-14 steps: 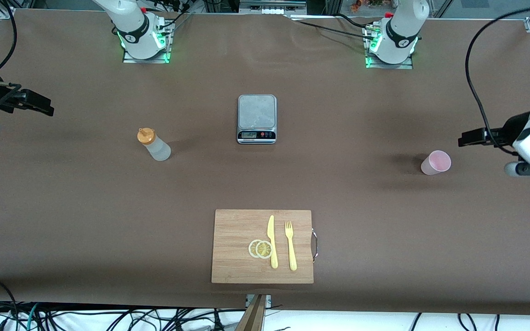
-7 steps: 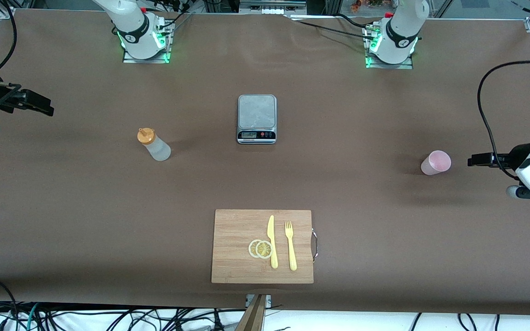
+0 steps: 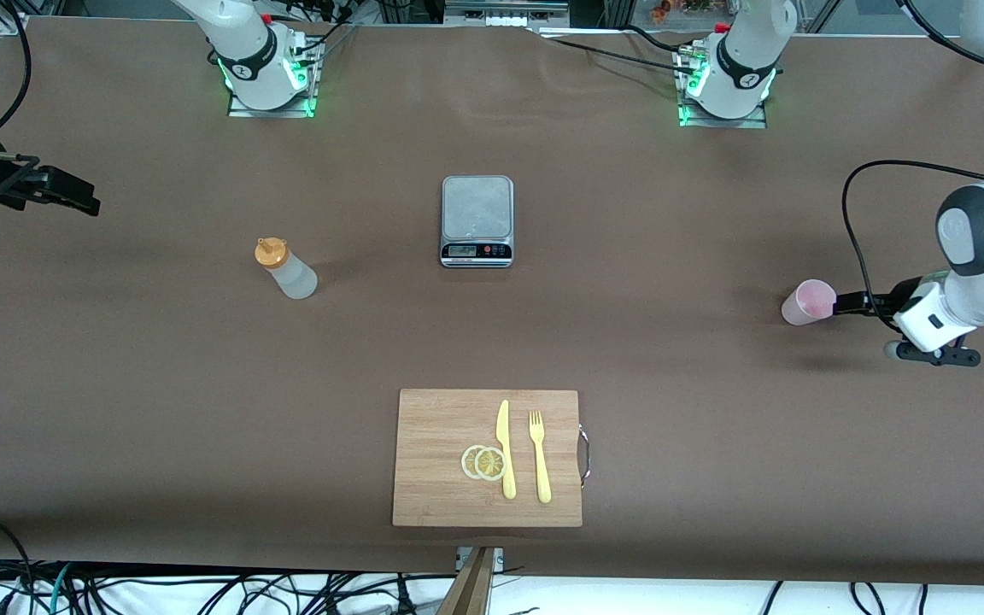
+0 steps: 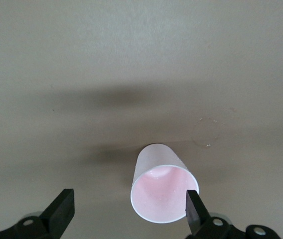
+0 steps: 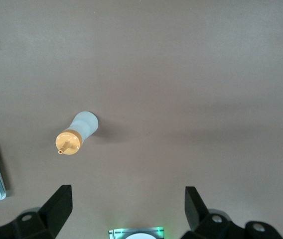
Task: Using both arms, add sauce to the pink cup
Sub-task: 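Reach the left gripper down to the pink cup and grasp it, then carry the pink cup with the left gripper onto the scale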
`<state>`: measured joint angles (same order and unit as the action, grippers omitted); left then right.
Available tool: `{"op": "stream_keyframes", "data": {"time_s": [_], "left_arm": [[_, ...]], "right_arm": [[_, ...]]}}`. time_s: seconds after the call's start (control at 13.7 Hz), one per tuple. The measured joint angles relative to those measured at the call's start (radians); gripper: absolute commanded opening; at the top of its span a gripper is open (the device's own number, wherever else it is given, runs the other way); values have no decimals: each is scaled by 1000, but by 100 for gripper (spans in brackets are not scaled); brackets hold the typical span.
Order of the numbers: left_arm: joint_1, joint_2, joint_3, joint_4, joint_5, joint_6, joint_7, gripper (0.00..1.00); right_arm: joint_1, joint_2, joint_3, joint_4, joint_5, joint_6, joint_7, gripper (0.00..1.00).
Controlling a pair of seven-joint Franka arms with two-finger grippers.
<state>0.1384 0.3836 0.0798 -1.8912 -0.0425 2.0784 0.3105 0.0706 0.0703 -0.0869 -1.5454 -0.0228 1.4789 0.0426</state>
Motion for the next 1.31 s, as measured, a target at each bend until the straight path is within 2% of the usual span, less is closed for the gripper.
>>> {"op": "stream_keyframes", "data": {"time_s": [0.22, 0.36, 0.44, 0.73, 0.95, 1.31], "left_arm": [[0, -14, 5, -109, 0, 118, 19, 96], [0, -18, 20, -152, 0, 152, 33, 95], [0, -21, 26, -170, 0, 167, 36, 90], [-1, -26, 28, -195, 0, 187, 38, 35], [-4, -29, 27, -195, 0, 187, 33, 0], [-10, -36, 27, -195, 0, 187, 9, 0]], "right_arm": [[0, 0, 0, 0, 0, 0, 0, 100], [0, 0, 0, 0, 0, 0, 0, 100], [0, 0, 0, 0, 0, 0, 0, 100], [0, 0, 0, 0, 0, 0, 0, 100], [0, 0, 0, 0, 0, 0, 0, 100], [0, 0, 0, 0, 0, 0, 0, 100]]}}
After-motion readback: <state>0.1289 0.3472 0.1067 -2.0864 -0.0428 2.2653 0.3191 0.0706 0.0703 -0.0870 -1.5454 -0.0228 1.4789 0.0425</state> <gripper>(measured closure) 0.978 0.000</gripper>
